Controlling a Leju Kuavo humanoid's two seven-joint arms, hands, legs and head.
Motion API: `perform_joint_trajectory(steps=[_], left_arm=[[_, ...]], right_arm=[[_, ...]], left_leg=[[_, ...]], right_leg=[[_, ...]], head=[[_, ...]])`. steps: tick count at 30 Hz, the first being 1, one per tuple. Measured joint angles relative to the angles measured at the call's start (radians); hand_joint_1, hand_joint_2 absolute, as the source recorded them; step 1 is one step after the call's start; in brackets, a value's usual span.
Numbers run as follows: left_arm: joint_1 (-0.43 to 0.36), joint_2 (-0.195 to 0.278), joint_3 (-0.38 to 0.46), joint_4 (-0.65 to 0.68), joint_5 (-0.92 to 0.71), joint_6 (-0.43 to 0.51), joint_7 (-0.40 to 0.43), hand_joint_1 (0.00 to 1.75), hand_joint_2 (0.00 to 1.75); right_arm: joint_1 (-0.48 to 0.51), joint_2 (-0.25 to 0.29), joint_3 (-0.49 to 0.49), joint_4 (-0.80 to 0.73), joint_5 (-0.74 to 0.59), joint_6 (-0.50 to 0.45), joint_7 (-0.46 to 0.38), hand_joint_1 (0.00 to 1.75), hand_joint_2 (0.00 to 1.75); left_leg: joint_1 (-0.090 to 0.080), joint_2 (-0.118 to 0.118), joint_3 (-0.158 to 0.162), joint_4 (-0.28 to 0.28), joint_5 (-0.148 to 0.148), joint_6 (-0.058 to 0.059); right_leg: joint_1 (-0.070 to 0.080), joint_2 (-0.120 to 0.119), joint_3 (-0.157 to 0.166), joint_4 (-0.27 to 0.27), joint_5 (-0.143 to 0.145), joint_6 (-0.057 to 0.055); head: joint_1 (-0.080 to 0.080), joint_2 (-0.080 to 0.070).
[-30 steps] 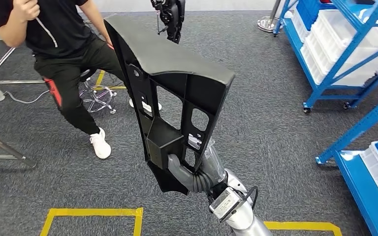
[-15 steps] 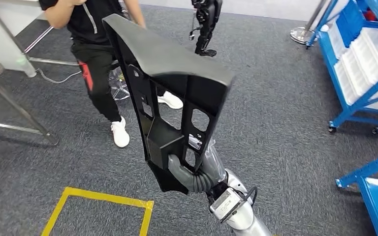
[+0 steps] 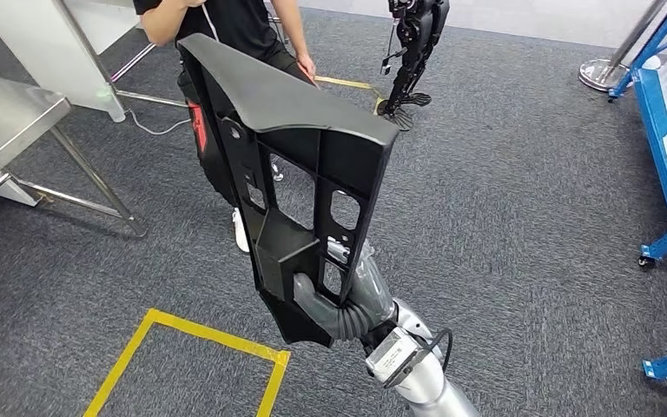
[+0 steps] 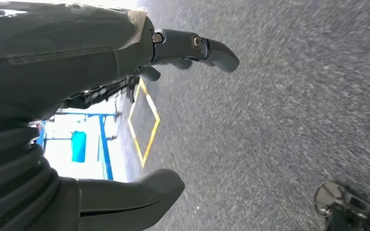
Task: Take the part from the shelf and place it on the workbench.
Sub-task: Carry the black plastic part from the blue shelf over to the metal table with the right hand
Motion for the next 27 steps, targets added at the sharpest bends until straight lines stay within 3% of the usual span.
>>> perform_joint_trajectory(steps=[2, 3, 4, 5, 7, 9, 11, 13, 14, 16, 18, 19, 20, 22, 24, 27], left_arm=[[-0.001, 0.000, 0.003, 0.000, -0.001, 0.000, 0.000, 0.00, 1.75], [0.000, 0.000, 0.004, 0.000, -0.002, 0.000, 0.000, 0.00, 1.75], [0.001, 0.000, 0.005, 0.000, -0.004, 0.001, 0.000, 0.00, 1.75], [0.001, 0.000, 0.006, 0.000, -0.005, 0.001, 0.000, 0.00, 1.75], [-0.001, 0.001, 0.006, 0.000, -0.008, 0.002, 0.000, 0.00, 1.75], [-0.004, 0.001, 0.006, 0.000, -0.009, 0.002, 0.000, 0.00, 1.75], [-0.004, 0.001, 0.006, 0.000, -0.010, 0.002, 0.000, 0.00, 1.75], [-0.004, 0.000, 0.006, 0.000, -0.010, 0.003, 0.000, 0.00, 1.75], [-0.004, 0.000, 0.006, 0.000, -0.010, 0.003, 0.000, 0.00, 1.75], [-0.005, 0.000, 0.006, 0.000, -0.011, 0.005, 0.000, 0.00, 1.75], [-0.004, 0.000, 0.006, 0.000, -0.015, 0.006, 0.000, 0.00, 1.75], [-0.003, -0.001, 0.006, 0.000, -0.018, 0.006, 0.000, 0.00, 1.75], [-0.003, -0.001, 0.006, 0.000, -0.020, 0.007, 0.000, 0.00, 1.75], [-0.003, -0.001, 0.006, 0.000, -0.025, 0.007, 0.000, 0.00, 1.75], [-0.003, -0.002, 0.006, 0.000, -0.029, 0.005, 0.000, 0.00, 1.75], [0.000, -0.001, 0.006, 0.000, -0.029, 0.000, 0.000, 0.00, 1.75]], right_arm=[[0.000, 0.000, 0.001, 0.003, -0.001, 0.001, -0.001, 1.75, 1.75], [0.000, 0.000, 0.001, 0.005, -0.001, 0.001, -0.001, 1.75, 1.75], [-0.001, 0.000, 0.001, 0.007, -0.001, 0.002, -0.001, 1.75, 1.75], [-0.001, 0.000, 0.001, 0.008, -0.001, 0.002, -0.001, 1.75, 1.75], [-0.003, 0.000, 0.001, 0.008, -0.002, 0.002, -0.002, 1.75, 1.75], [-0.006, 0.000, 0.002, 0.008, -0.002, 0.002, -0.003, 1.75, 1.75], [-0.008, 0.001, 0.002, 0.008, -0.002, 0.002, -0.003, 1.75, 1.75], [-0.010, 0.002, 0.003, 0.008, -0.002, 0.002, -0.004, 1.75, 1.75], [-0.011, 0.001, 0.004, 0.008, -0.002, 0.002, -0.004, 1.75, 1.75], [-0.011, -0.004, 0.005, 0.009, -0.003, 0.002, -0.005, 1.75, 1.75], [-0.006, -0.011, 0.006, 0.010, -0.006, 0.001, -0.005, 1.75, 1.75], [-0.004, -0.014, 0.006, 0.011, -0.008, 0.000, -0.006, 1.75, 1.75], [-0.002, -0.016, 0.006, 0.011, -0.010, -0.001, -0.006, 1.75, 1.75], [0.002, -0.018, 0.006, 0.010, -0.012, -0.004, -0.006, 1.75, 1.75], [0.009, -0.020, 0.007, 0.008, -0.012, -0.008, -0.005, 1.75, 1.75], [0.022, -0.019, 0.006, -0.002, -0.009, -0.017, 0.001, 1.75, 1.75]], left_leg=[[0.002, 0.022, -0.059, 0.121, -0.050, -0.006], [0.002, 0.025, -0.072, 0.148, -0.052, -0.007], [0.003, 0.029, -0.066, 0.137, -0.038, -0.008], [0.003, 0.035, -0.041, 0.090, -0.009, -0.007], [-0.001, 0.070, 0.032, -0.043, 0.043, 0.000], [-0.009, 0.092, 0.066, -0.110, 0.057, 0.011], [-0.013, 0.077, 0.066, -0.117, 0.056, 0.024], [-0.008, 0.058, 0.073, -0.127, 0.063, 0.037], [-0.005, 0.049, 0.076, -0.132, 0.066, 0.043], [-0.003, 0.030, 0.075, -0.133, 0.068, 0.051], [-0.003, 0.007, 0.073, -0.133, 0.068, 0.053], [-0.003, -0.006, 0.074, -0.132, 0.068, 0.053], [-0.003, -0.018, 0.075, -0.132, 0.068, 0.053], [-0.004, -0.042, 0.077, -0.130, 0.067, 0.048], [-0.008, -0.059, 0.074, -0.127, 0.068, 0.039], [-0.005, -0.069, 0.066, -0.127, 0.070, 0.021]], right_leg=[[0.004, -0.024, 0.000, 0.000, -0.002, -0.005], [0.006, -0.036, 0.001, 0.000, -0.004, -0.006], [0.006, -0.046, 0.002, 0.000, -0.005, -0.007], [0.006, -0.056, 0.003, 0.001, -0.006, -0.007], [0.012, -0.073, 0.007, 0.001, -0.010, -0.003], [0.020, -0.087, 0.009, 0.002, -0.015, 0.005], [0.024, -0.103, 0.012, -0.002, -0.017, 0.014], [0.023, -0.089, 0.008, 0.017, -0.032, 0.023], [0.022, -0.071, -0.008, 0.052, -0.051, 0.024], [0.018, -0.034, -0.069, 0.178, -0.103, 0.020], [0.017, -0.024, -0.123, 0.278, -0.131, 0.024], [0.016, -0.022, -0.124, 0.274, -0.121, 0.031], [0.014, -0.019, -0.106, 0.232, -0.096, 0.039], [0.008, 0.010, -0.041, 0.089, -0.037, 0.051], [0.007, 0.034, -0.002, 0.007, -0.009, 0.044], [0.007, 0.020, 0.003, -0.002, -0.002, 0.020]], head=[[-0.001, 0.000], [-0.001, 0.000], [-0.001, 0.000], [-0.001, 0.000], [-0.001, 0.000], [0.001, 0.000], [0.003, 0.000], [0.003, 0.000], [0.004, 0.000], [0.005, 0.000], [0.005, 0.000], [0.005, 0.000], [0.005, 0.000], [0.005, 0.000], [0.005, 0.000], [0.004, 0.000]])
